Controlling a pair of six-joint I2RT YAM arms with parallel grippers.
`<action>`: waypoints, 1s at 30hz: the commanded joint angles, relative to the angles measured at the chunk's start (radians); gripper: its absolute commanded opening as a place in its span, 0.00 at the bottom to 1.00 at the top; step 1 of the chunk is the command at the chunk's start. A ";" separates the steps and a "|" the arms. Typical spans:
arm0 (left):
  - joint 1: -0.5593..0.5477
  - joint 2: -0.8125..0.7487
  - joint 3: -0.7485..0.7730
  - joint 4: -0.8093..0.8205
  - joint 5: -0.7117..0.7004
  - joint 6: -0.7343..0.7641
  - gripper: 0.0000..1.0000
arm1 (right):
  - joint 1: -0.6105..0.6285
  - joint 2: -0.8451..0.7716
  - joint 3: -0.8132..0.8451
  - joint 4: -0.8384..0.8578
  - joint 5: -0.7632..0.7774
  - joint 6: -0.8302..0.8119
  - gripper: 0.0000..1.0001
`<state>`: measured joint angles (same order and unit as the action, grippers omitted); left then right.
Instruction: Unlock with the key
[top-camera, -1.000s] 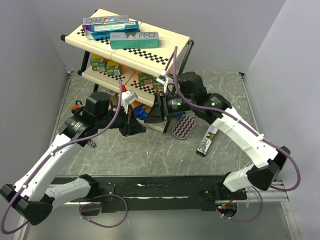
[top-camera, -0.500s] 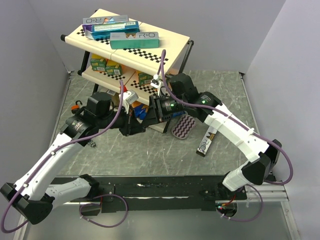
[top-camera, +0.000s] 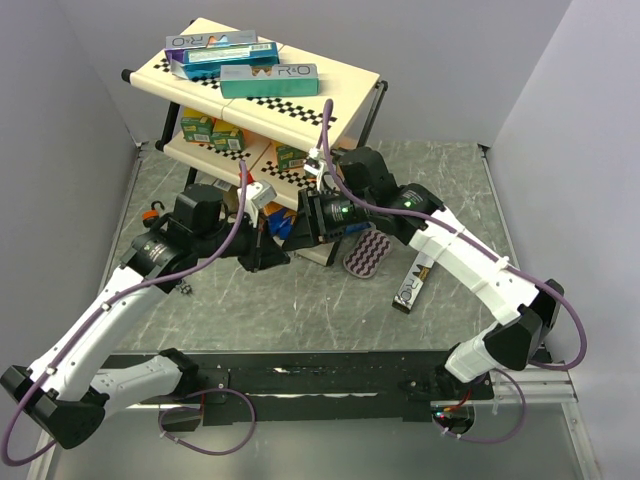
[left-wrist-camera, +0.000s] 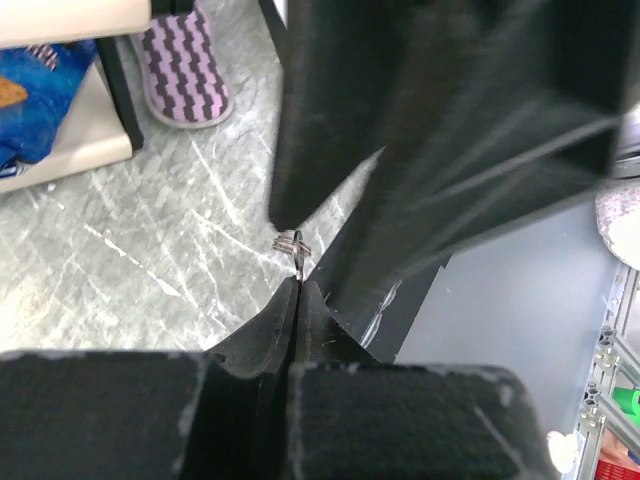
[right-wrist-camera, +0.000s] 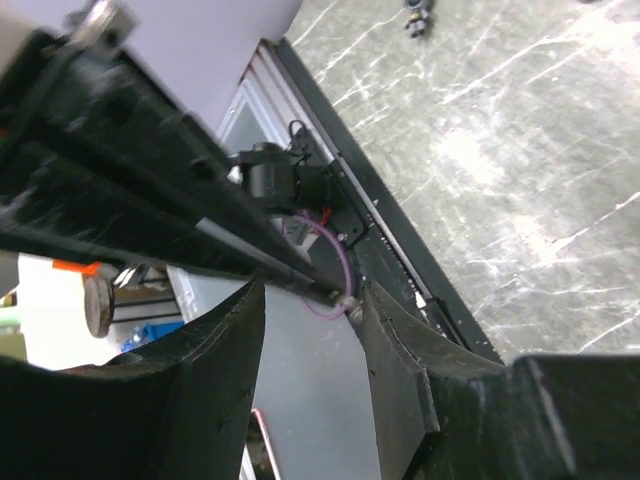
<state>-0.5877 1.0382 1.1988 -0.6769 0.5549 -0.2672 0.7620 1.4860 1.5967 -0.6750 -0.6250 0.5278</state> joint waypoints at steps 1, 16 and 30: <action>-0.015 -0.027 0.013 0.066 0.039 -0.006 0.01 | 0.000 -0.043 -0.040 -0.006 0.050 0.000 0.51; -0.018 -0.053 -0.051 0.120 0.062 -0.052 0.01 | 0.000 -0.079 -0.139 0.117 -0.041 0.011 0.32; -0.018 -0.101 -0.180 0.275 0.063 -0.170 0.01 | -0.003 -0.145 -0.245 0.210 -0.114 0.070 0.35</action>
<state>-0.6041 0.9524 1.0306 -0.5041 0.6052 -0.4080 0.7582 1.4044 1.3834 -0.5327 -0.6754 0.5568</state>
